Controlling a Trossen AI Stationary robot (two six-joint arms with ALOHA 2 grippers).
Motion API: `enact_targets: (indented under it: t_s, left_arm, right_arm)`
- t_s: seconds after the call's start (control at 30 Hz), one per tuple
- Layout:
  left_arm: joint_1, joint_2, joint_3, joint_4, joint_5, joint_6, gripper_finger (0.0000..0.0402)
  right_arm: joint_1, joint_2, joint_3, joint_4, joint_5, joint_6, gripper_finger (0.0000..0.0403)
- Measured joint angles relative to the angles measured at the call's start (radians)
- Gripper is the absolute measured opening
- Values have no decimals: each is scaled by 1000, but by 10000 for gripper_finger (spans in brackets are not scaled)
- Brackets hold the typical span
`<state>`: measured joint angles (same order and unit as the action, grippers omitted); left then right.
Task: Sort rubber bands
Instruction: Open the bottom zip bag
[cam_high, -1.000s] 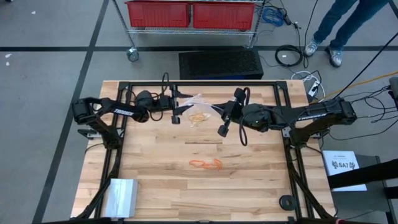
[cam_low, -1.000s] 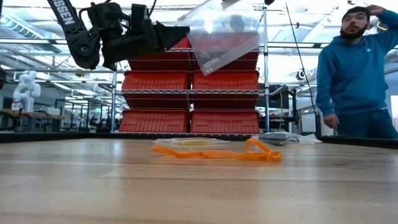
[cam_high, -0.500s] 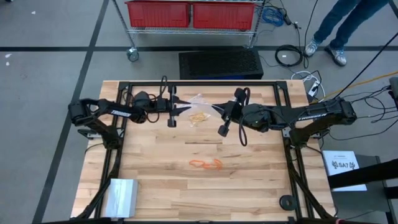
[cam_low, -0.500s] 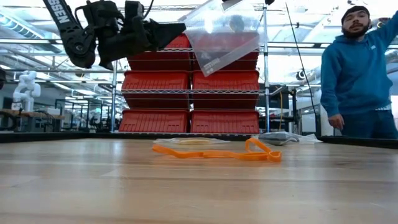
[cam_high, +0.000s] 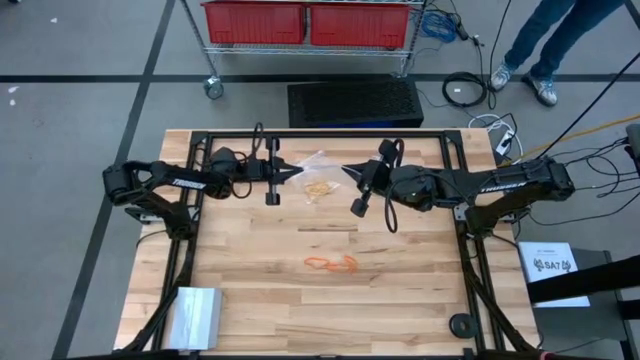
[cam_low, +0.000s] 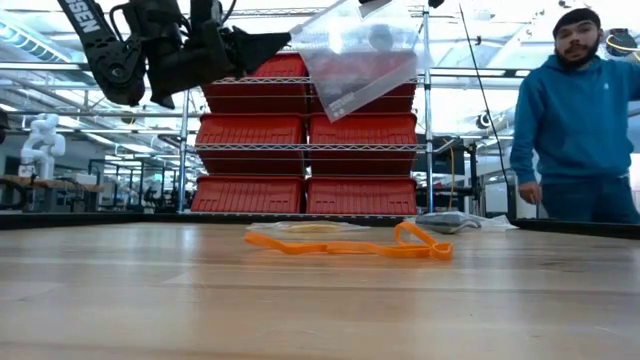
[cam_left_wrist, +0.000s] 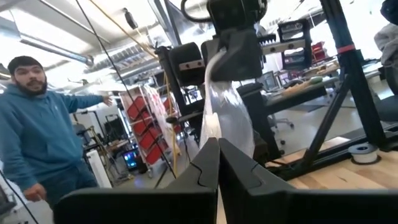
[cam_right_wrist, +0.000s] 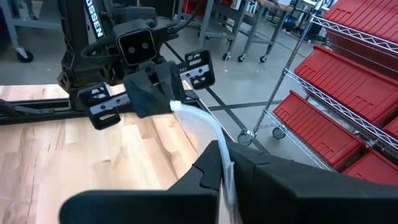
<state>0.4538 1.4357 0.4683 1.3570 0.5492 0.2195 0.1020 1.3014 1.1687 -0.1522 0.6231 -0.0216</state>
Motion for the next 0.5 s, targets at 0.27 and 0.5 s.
enact_targets:
  t_s: [0.27, 0.5]
  left_arm:
    - [-12, 0, 0, -8, -2, -1, 70]
    - [-15, 0, 33, -59, -8, -30, 118]
  right_arm:
    - [0, 0, 0, 7, 0, -1, 0]
    - [0, 0, 0, 7, 0, -1, 0]
